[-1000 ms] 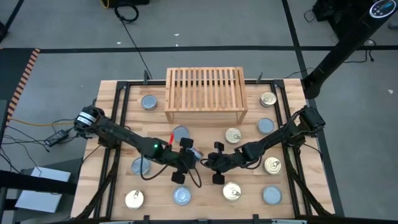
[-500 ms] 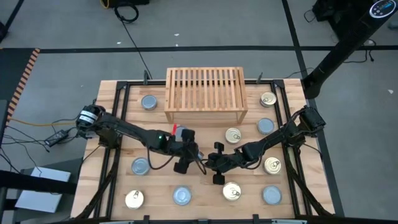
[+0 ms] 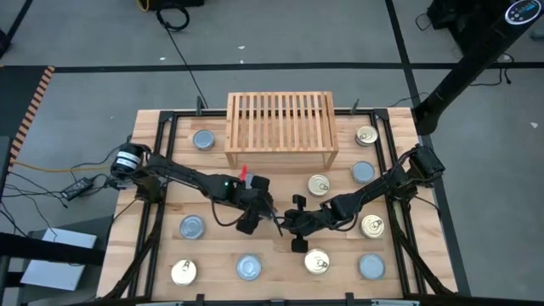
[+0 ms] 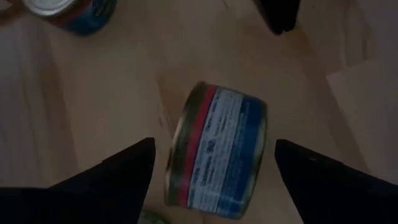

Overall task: Stack canned seafood by type on shelf
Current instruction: Put the blue pink tuna can on the shelf

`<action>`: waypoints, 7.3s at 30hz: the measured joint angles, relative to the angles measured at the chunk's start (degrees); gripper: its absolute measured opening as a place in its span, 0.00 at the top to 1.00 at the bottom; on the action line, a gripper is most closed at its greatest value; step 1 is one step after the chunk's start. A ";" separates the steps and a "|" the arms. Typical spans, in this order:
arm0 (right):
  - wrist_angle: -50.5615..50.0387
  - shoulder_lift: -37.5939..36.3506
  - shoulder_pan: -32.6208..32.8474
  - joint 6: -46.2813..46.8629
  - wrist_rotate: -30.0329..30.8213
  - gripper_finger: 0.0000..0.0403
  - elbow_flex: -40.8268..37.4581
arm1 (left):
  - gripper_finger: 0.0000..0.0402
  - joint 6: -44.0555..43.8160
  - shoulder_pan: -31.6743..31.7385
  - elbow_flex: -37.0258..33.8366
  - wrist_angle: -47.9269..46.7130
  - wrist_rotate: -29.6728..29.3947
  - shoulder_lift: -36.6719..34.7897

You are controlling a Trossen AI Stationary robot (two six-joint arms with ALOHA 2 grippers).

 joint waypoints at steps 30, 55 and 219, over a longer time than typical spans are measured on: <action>-0.42 0.00 0.03 -0.66 0.02 0.94 0.00 | 0.52 2.40 -3.74 8.66 -12.97 -14.60 1.84; -0.51 0.00 0.87 -0.66 0.00 0.95 0.02 | 0.52 3.83 15.35 24.50 -31.27 -36.98 -6.46; -2.71 -0.02 1.31 -1.97 -0.52 0.97 0.00 | 1.00 12.07 47.57 29.99 -17.14 -7.42 2.36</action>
